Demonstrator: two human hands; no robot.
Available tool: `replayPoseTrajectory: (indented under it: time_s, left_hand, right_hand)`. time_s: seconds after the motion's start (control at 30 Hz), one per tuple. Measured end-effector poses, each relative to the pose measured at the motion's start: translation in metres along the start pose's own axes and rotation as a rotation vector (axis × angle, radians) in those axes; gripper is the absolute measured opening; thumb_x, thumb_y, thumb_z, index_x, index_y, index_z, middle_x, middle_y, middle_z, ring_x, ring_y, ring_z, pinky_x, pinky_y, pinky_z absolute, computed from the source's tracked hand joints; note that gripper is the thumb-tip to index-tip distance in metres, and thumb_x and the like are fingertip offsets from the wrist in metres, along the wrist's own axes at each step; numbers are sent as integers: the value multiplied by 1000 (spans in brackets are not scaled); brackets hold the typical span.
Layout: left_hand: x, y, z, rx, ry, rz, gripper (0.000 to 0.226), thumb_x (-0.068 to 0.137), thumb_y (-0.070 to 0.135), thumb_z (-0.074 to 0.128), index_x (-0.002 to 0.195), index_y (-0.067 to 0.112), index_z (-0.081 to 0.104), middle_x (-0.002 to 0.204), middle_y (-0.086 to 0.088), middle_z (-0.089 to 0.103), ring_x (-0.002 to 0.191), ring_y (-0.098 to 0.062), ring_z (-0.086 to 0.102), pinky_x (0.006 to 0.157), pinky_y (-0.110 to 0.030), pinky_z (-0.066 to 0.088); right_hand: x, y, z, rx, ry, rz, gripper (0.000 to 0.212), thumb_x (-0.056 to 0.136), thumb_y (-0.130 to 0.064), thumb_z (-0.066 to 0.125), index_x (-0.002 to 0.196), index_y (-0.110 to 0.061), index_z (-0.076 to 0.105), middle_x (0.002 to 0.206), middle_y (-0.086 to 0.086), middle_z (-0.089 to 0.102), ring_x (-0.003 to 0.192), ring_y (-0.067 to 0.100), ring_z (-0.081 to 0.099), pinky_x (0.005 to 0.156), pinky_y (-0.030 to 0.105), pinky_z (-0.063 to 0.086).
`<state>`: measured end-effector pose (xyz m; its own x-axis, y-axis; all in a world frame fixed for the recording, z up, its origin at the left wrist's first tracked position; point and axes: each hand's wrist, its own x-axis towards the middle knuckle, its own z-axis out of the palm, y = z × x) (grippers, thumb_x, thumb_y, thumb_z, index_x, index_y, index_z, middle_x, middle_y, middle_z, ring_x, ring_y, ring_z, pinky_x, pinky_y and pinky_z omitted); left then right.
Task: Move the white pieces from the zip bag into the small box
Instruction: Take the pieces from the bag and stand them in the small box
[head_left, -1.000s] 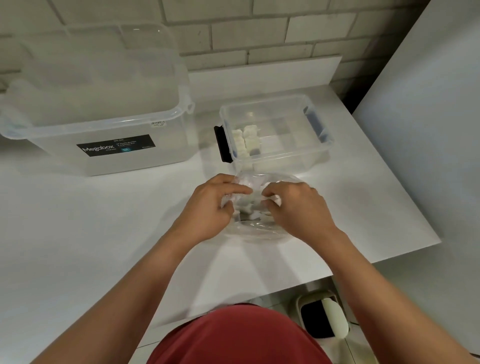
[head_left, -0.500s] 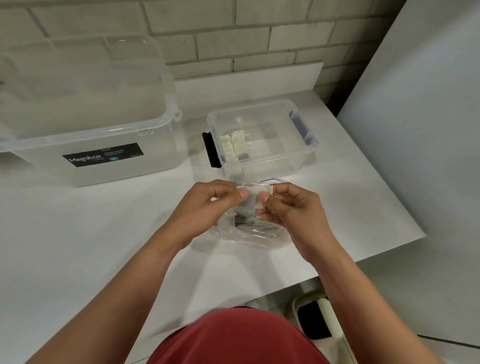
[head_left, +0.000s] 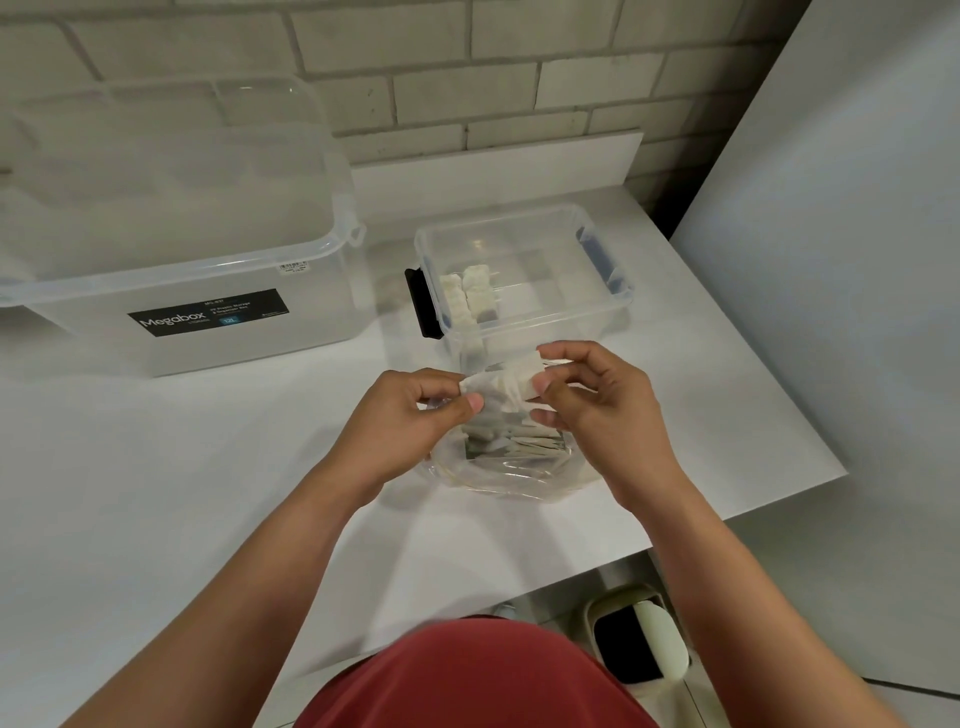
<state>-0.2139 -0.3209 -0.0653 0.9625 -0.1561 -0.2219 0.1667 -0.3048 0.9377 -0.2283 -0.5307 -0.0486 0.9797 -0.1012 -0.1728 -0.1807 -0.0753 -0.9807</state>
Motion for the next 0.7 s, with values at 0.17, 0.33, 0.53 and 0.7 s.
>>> replayPoseTrajectory:
  time_s: [0.17, 0.33, 0.53, 0.7]
  left_hand:
    - [1, -1, -4, -47, 1, -11, 14, 91, 32, 75, 82, 23, 81, 110, -18, 67, 72, -20, 55, 52, -27, 48]
    - [2, -4, -5, -84, 3, -32, 18, 90, 32, 76, 83, 16, 80, 99, -32, 60, 70, -26, 51, 50, -27, 47]
    - [-1, -3, -3, -159, 36, -62, 15, 92, 30, 74, 87, 20, 83, 98, -25, 69, 69, -22, 55, 50, -27, 45]
    - [-2, -5, -2, -202, 57, -88, 19, 93, 31, 72, 86, 16, 82, 94, -21, 73, 68, -21, 56, 54, -31, 43]
  right_hand:
    - [6, -7, -11, 250, 8, 54, 19, 91, 12, 63, 97, -4, 70, 87, 14, 62, 74, 20, 68, 81, 36, 60]
    - [4, -8, -14, 418, -82, 90, 39, 90, 20, 55, 115, -7, 69, 69, 6, 45, 68, 17, 60, 80, 38, 63]
    - [-3, -5, 4, 380, -78, 136, 20, 93, 9, 61, 93, -5, 75, 99, 17, 69, 93, 26, 66, 75, 35, 60]
    - [-6, 4, 18, 270, 75, 161, 12, 86, -4, 78, 84, -16, 75, 85, 6, 71, 72, 18, 59, 69, 33, 48]
